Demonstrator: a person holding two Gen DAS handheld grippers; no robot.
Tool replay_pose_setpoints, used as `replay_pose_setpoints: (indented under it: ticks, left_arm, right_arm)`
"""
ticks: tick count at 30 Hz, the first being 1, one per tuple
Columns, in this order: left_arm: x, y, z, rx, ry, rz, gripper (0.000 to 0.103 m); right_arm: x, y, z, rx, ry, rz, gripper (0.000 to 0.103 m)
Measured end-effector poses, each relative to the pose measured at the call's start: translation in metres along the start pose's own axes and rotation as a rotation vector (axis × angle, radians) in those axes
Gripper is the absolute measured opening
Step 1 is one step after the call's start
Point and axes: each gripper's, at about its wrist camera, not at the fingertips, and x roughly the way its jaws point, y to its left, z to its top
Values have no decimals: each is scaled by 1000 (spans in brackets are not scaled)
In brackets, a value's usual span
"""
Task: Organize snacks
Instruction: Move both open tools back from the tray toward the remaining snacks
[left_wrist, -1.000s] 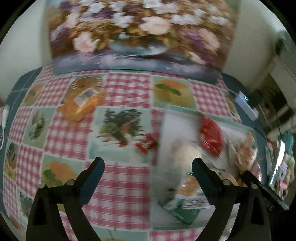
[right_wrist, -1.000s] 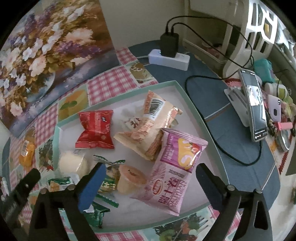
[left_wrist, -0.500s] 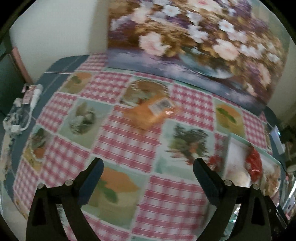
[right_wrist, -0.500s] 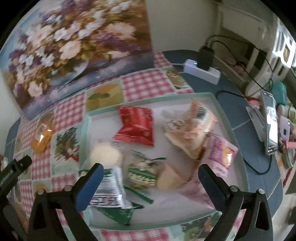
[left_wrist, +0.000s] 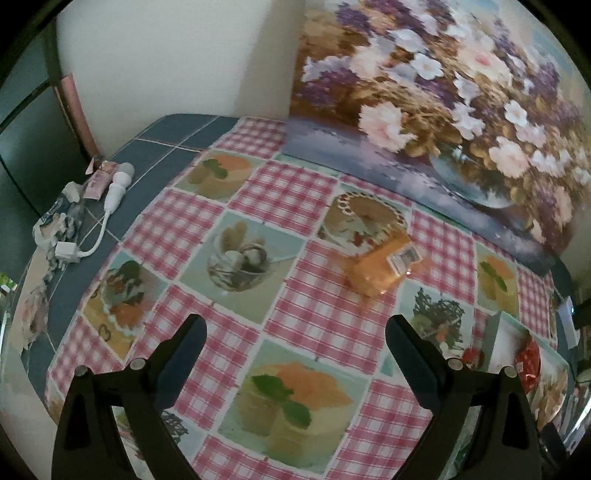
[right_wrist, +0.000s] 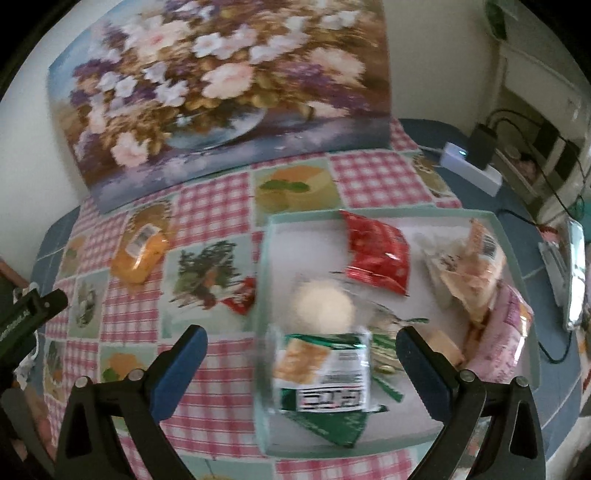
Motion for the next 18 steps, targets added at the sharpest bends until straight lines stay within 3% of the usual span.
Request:
replay_pose_setpoints:
  ticks: [9,18]
  left_arm:
    - [6,16,5,-28,7,10,98]
    - [31,21,6,-47,63,17,98]
  right_arm:
    - [13,48,-1,-83,12,80,103]
    - [32,76,3,-112,27,125,103]
